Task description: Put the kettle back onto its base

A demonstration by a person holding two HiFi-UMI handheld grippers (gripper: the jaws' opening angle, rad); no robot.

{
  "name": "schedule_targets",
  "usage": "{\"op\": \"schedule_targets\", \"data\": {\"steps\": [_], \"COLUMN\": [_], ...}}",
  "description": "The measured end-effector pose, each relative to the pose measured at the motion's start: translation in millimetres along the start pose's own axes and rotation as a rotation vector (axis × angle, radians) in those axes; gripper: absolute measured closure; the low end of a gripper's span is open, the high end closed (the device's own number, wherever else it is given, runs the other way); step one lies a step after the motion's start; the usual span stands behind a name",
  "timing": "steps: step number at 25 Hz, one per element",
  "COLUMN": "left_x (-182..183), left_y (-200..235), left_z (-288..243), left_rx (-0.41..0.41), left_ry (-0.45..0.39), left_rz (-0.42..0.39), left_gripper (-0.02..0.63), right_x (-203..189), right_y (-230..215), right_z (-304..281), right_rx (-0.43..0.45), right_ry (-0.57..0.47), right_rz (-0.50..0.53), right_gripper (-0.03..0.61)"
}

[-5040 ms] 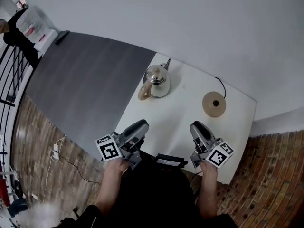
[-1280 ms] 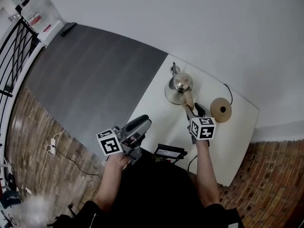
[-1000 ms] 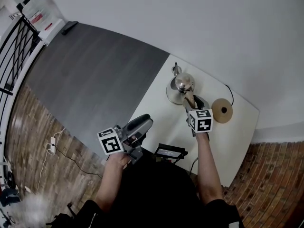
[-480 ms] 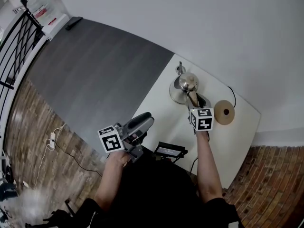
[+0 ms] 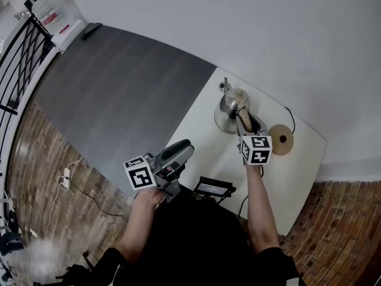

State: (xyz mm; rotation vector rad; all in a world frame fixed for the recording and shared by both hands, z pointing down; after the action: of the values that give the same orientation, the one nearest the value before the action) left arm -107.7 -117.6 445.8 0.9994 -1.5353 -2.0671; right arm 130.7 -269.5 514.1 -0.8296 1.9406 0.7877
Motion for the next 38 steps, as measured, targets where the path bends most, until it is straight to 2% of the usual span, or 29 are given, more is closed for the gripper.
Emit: {"op": "schedule_targets", "data": {"steps": [10, 17, 30, 38], "left_x": [-4.8, -11.4, -36.6, -46.7], "left_y": [-0.3, -2.6, -5.1, -8.2], "left_z": [-8.7, -24.0, -59.3, -67.4], "left_rx": [-0.005, -0.017, -0.042, -0.038], "left_ry": [0.022, 0.075, 0.197, 0.222], "left_rz": [0.002, 0.002, 0.01, 0.003], "left_gripper": [0.426, 0.426, 0.426, 0.426], "right_x": [-5.3, -13.4, -37.7, -61.5], "right_y": [-18.4, -40.6, -115.0, -165.2], "right_z": [45.9, 83.6, 161.4, 190.8], "right_rx": [-0.046, -0.112, -0.322, -0.44], "right_ry": [-0.081, -0.119, -0.165, -0.183], "right_rz": [-0.126, -0.195, -0.286, -0.347], "right_gripper": [0.42, 0.42, 0.42, 0.42]}}
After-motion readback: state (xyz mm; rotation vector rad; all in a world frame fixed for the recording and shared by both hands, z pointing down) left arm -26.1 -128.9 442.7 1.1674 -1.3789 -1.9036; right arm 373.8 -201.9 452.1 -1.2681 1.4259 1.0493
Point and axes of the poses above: the fingertips, and each gripper's own axes: z backward along the fingers, y to its left, x out of its top, the point moved 6 cm from there along z, backward along the fingers, and after that the axes turned 12 degrees about z, right-handed, at the moved point
